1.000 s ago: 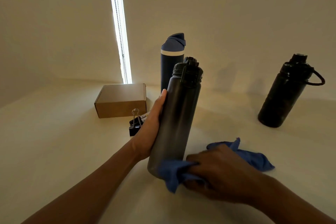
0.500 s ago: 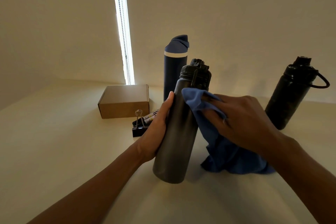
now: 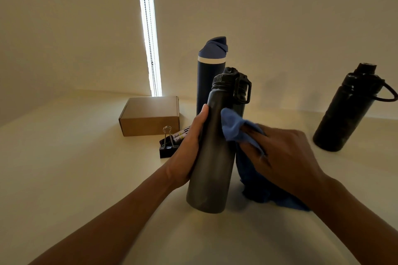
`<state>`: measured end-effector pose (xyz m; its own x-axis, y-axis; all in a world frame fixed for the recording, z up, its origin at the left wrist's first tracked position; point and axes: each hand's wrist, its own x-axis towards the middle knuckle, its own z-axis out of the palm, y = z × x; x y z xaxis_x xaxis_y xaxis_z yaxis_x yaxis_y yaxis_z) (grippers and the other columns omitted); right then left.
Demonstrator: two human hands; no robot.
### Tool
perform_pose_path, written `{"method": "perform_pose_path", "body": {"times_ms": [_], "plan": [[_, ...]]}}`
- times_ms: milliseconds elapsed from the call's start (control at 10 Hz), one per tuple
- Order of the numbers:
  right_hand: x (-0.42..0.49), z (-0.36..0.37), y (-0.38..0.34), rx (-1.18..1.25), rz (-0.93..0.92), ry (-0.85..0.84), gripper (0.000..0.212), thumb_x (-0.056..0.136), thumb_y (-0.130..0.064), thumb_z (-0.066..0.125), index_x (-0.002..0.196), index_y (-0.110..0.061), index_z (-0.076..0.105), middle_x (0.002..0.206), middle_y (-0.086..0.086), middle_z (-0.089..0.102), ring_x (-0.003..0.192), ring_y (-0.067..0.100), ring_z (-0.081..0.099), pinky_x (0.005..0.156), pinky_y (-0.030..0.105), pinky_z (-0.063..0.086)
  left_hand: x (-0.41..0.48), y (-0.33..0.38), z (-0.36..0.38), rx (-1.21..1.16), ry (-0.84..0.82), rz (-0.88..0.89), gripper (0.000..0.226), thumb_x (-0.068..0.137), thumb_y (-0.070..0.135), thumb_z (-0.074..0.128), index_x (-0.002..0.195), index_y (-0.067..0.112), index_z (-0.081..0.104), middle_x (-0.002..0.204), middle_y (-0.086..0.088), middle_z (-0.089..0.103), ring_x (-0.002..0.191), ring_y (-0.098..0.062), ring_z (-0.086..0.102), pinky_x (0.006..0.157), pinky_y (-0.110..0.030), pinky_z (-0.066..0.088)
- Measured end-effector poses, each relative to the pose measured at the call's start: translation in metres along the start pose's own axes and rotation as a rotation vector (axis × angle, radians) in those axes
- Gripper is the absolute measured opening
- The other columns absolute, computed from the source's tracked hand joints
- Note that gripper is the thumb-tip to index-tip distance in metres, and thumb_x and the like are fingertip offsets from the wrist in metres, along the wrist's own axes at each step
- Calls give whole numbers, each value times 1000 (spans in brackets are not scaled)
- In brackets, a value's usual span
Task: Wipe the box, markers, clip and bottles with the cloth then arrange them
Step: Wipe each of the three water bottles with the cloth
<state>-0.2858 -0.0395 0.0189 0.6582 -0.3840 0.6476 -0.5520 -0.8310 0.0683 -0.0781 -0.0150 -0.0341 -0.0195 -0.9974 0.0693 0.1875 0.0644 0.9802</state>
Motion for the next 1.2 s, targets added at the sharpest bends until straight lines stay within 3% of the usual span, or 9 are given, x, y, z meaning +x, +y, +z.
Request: {"method": "perform_pose_path", "body": {"times_ms": [100, 200, 300, 600, 700, 800, 1000, 1100, 1200], "plan": [[-23, 12, -6, 33, -134, -122, 22, 98, -41, 44, 116, -29, 47, 88, -7, 70, 75, 18, 66, 49, 29, 53, 3, 2, 0, -94, 118, 7, 86, 77, 74, 64, 136, 12, 59, 94, -5, 80, 85, -9, 77, 68, -21, 60], [-46, 16, -16, 112, -281, -239, 31, 107, -47, 22, 107, -30, 48, 87, -20, 66, 83, 4, 60, 49, 7, 43, 0, 4, -4, -54, 41, -12, 81, 97, 75, 36, 150, 15, 51, 131, -19, 69, 114, -31, 70, 88, -40, 59], [-54, 21, -22, 100, -376, -431, 15, 96, -47, 41, 102, -37, 50, 83, -20, 64, 70, -3, 62, 54, 18, 55, 1, 4, -8, -77, 17, 1, 81, 99, 73, 29, 146, 12, 54, 133, -22, 67, 115, -35, 68, 98, -47, 56], [-46, 24, -16, 314, -122, -289, 30, 101, -49, 32, 130, -47, 38, 118, -30, 59, 111, -7, 54, 48, 4, 37, 4, 3, -8, -120, 1, -18, 90, 90, 80, 41, 153, 16, 47, 141, -26, 59, 127, -42, 60, 102, -51, 51], [-50, 30, -28, 471, -62, -298, 31, 87, -77, 34, 118, -79, 33, 128, -36, 40, 113, -10, 51, 92, -7, 6, 6, 1, -11, -140, -6, -26, 84, 98, 77, 35, 151, 14, 50, 139, -25, 61, 123, -39, 63, 101, -49, 53], [-59, 47, -18, 420, -251, -529, 28, 96, -43, 46, 106, -24, 63, 97, -4, 65, 81, 11, 62, 90, 16, 52, 4, 3, -9, -155, -47, -8, 77, 105, 65, 21, 143, 10, 59, 129, -24, 67, 109, -33, 70, 92, -41, 58], [-53, 32, -18, 292, -126, -417, 31, 88, -40, 46, 114, -34, 61, 101, -13, 71, 100, -6, 54, 50, -9, 25, 5, 4, -6, -104, 9, 17, 72, 102, 68, 35, 151, 18, 50, 137, -17, 66, 123, -35, 66, 100, -51, 56], [-41, 25, -22, 215, -187, -277, 29, 103, -36, 37, 124, -27, 55, 108, -5, 68, 110, -4, 50, 30, -1, 23, 4, 5, -3, -84, 83, 53, 64, 98, 64, 37, 144, 24, 55, 127, -8, 72, 114, -25, 72, 83, -35, 62], [-54, 28, -24, 206, -291, -280, 26, 105, -46, 23, 109, -39, 48, 91, -21, 69, 79, -4, 63, 67, 7, 52, 6, 4, -4, -75, 116, 63, 65, 98, 66, 37, 143, 24, 56, 131, -8, 70, 121, -25, 69, 89, -36, 61]]}}
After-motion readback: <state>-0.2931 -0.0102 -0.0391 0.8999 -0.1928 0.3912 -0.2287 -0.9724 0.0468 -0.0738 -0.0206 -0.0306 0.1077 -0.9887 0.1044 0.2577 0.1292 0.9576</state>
